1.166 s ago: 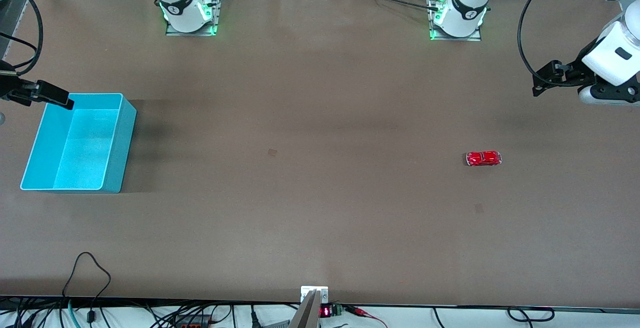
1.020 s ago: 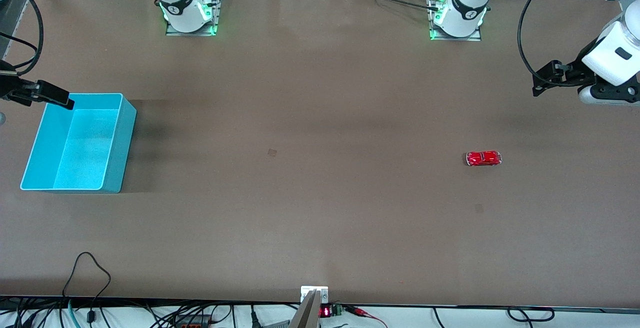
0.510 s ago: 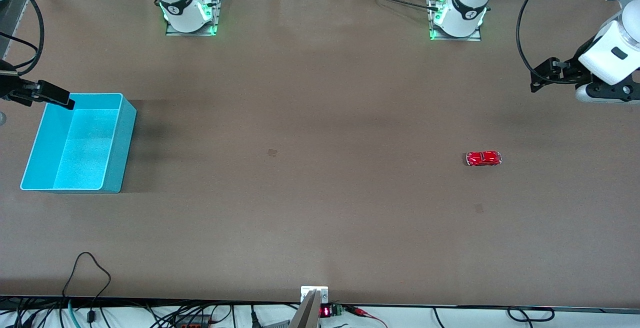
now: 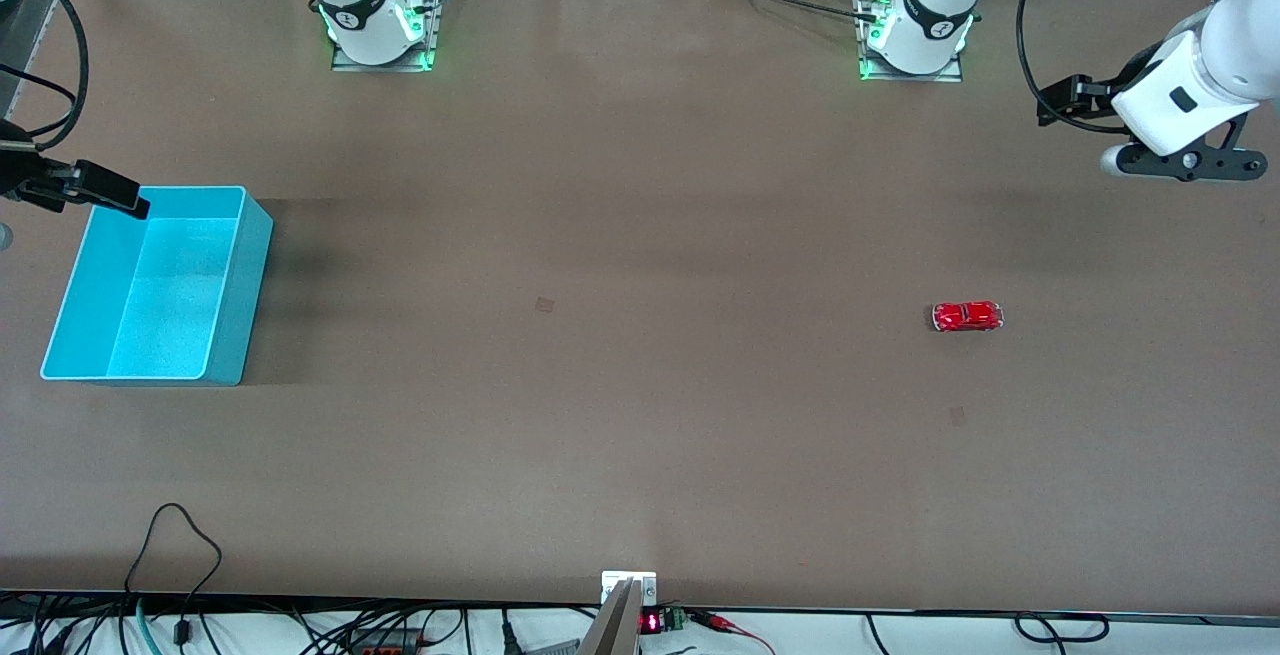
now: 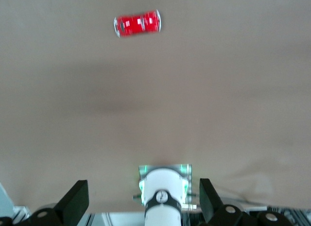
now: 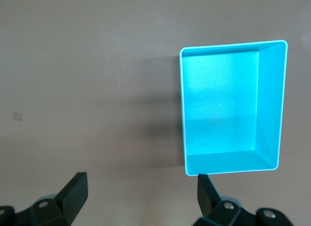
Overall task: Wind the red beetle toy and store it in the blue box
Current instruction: 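Move the left gripper down toward the red toy car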
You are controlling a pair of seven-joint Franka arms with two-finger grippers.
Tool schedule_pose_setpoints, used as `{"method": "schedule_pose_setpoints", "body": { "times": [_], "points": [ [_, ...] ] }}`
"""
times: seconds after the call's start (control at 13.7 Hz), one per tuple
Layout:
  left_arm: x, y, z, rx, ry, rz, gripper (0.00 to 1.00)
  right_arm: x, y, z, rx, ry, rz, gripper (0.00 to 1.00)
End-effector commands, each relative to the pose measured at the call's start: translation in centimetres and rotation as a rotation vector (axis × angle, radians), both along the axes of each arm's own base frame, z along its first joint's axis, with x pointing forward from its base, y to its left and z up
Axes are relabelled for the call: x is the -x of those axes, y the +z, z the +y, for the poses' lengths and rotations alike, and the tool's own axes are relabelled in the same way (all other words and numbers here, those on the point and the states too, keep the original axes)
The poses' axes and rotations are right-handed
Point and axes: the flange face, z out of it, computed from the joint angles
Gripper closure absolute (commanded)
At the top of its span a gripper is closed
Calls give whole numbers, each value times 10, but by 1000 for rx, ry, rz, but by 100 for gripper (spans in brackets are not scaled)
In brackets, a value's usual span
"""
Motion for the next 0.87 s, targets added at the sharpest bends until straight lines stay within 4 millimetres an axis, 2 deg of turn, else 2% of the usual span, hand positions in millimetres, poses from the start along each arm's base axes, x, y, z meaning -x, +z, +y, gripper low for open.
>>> {"method": "schedule_pose_setpoints", "body": {
  "times": [0.0,0.51,0.8],
  "points": [
    [4,-3,-13,25,-66,57,0,2,2,2,-3,-7,2,0],
    [-14,-31,11,239,-606,67,0,2,2,2,-4,-1,2,0],
    [-32,-83,33,282,-957,-27,0,2,2,-1,-4,-1,2,0]
  ]
}}
